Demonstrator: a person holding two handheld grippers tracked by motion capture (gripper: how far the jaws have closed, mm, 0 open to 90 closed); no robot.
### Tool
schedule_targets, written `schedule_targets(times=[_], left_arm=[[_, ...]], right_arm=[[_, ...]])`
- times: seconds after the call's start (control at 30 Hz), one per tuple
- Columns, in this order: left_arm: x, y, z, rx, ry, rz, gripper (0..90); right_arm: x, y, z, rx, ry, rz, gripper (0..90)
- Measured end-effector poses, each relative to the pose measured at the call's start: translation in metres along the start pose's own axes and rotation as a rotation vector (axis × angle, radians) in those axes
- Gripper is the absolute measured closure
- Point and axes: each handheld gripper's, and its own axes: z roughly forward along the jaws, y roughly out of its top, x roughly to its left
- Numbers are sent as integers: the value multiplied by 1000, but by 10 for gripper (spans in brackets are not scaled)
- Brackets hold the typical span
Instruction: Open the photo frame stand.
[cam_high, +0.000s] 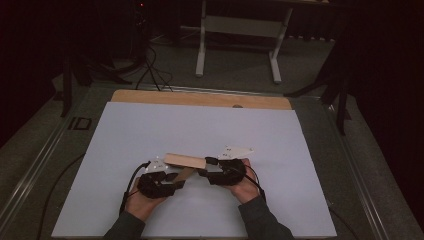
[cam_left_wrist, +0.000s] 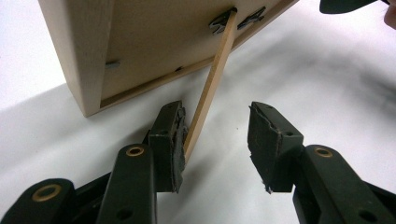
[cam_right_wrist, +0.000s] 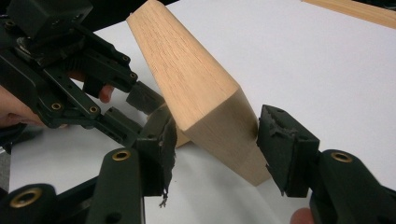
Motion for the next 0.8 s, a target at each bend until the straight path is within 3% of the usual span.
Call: schedule_targets(times=[0.2, 0.8], left_arm=[[-1, -2, -2, 0, 2, -3, 559], [-2, -4, -20, -63, 37, -16, 564]], right_arm=[[2, -1, 0, 4, -2, -8, 455], [2, 0, -7, -6, -4, -30, 420]])
